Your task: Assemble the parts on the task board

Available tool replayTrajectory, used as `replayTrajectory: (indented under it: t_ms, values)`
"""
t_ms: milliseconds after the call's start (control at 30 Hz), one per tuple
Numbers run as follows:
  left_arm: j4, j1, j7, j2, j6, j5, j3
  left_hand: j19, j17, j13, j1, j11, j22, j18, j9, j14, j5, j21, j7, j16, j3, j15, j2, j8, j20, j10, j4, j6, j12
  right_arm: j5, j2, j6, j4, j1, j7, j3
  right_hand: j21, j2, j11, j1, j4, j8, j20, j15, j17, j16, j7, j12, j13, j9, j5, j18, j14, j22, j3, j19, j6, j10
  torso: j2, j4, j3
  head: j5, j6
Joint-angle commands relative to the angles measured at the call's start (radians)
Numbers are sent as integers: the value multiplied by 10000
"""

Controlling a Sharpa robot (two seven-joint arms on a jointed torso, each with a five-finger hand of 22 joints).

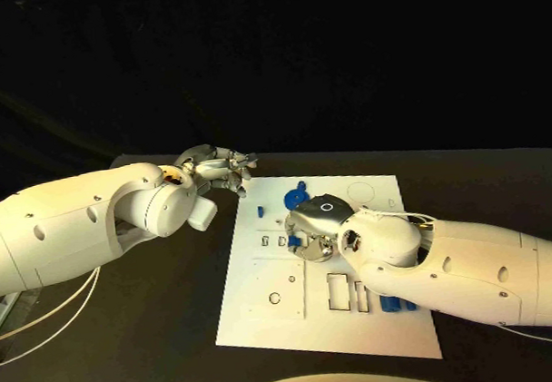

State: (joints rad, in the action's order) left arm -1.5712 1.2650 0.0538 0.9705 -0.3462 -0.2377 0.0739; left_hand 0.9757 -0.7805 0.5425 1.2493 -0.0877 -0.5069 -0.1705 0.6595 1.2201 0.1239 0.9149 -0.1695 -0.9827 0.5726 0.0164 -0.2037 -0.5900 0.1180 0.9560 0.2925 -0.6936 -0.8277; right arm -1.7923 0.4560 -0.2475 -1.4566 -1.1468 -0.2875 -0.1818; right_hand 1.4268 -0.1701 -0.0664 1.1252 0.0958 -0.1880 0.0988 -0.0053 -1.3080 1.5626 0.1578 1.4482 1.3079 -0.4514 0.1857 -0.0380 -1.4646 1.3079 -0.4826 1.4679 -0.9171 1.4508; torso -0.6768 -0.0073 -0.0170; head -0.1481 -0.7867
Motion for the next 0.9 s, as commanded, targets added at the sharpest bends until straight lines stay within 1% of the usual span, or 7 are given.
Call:
replayTrajectory:
  t_ms: [33,133,167,233,300,700,900]
  values:
    - [-19,9,7,-8,173,-75,-9,75,9,-9,19,3,9,-130,-8,-67,16,-66,21,33,46,27,39,-47,23,-50,-7,59,63,2,-13,160,24,6,-70,-5,-44,-31,-37,11,43,-66,63,53,-2330,-14,-62,-12,1268,-3,51,-6,-996,1734,-25,143,-82,37,3,-11,-3,-32,-14]
    - [-14,9,18,-12,174,-81,-9,75,9,-9,19,3,9,-130,-8,-67,16,-66,21,33,46,27,39,-47,23,-50,-7,59,63,-1,-18,177,29,7,-90,-5,-31,98,13,264,-73,-182,42,12,-2340,-11,-116,9,1291,-30,-156,-5,-999,1752,-201,157,-232,56,4,-25,-3,-36,-28]
    - [-12,9,22,-14,175,-83,-9,75,9,-9,19,3,9,-130,-8,-67,16,-66,21,33,46,27,39,-47,23,-50,-7,59,63,-4,-20,187,30,8,-105,-5,-26,210,35,386,-129,-231,24,-6,-2349,-8,-139,14,1296,-40,-316,-4,-1001,1759,-323,162,-283,61,1,-29,-3,-37,-27]
    - [-10,9,27,-18,176,-84,-9,75,9,-9,19,3,9,-130,-8,-67,16,-66,21,33,46,27,39,-47,23,-50,-7,59,63,-15,-23,207,28,8,-138,-5,-32,476,92,588,-239,-363,-20,-56,-2350,-8,-203,29,1316,-76,-1042,-4,-1001,1768,-614,165,-396,83,0,-32,1,-38,-29]
    - [-9,9,30,-20,178,-85,-9,75,9,-9,19,3,9,-130,-8,-67,16,-66,21,33,46,27,39,-47,23,-50,-7,59,63,-25,-25,228,25,9,-160,-5,-33,524,110,656,-303,-403,-31,-72,-2349,-8,-223,35,1324,-86,-1125,-3,-1001,1771,-708,167,-417,90,5,-27,-6,-33,-37]
    - [-1,9,55,-18,175,-87,-9,86,16,-33,35,4,22,-131,-30,-67,17,-85,23,36,57,27,51,-59,25,-53,-14,63,60,-55,-7,-95,-18,18,-164,-5,48,664,209,927,-658,-661,-103,-154,-2405,9,-335,95,1394,-188,-1162,20,-1014,1836,-1043,224,-611,167,9,-23,-18,-33,-55]
    - [-6,7,29,-10,174,-87,-5,89,16,-38,41,5,25,-131,-35,-67,17,-90,23,36,59,27,52,-61,25,-54,-16,64,59,33,84,-878,-118,36,35,-5,178,609,242,795,-688,-756,-141,-187,-2460,27,-365,147,1452,-226,-897,54,-1026,1919,-1068,305,-638,234,20,-24,-21,-19,-5]
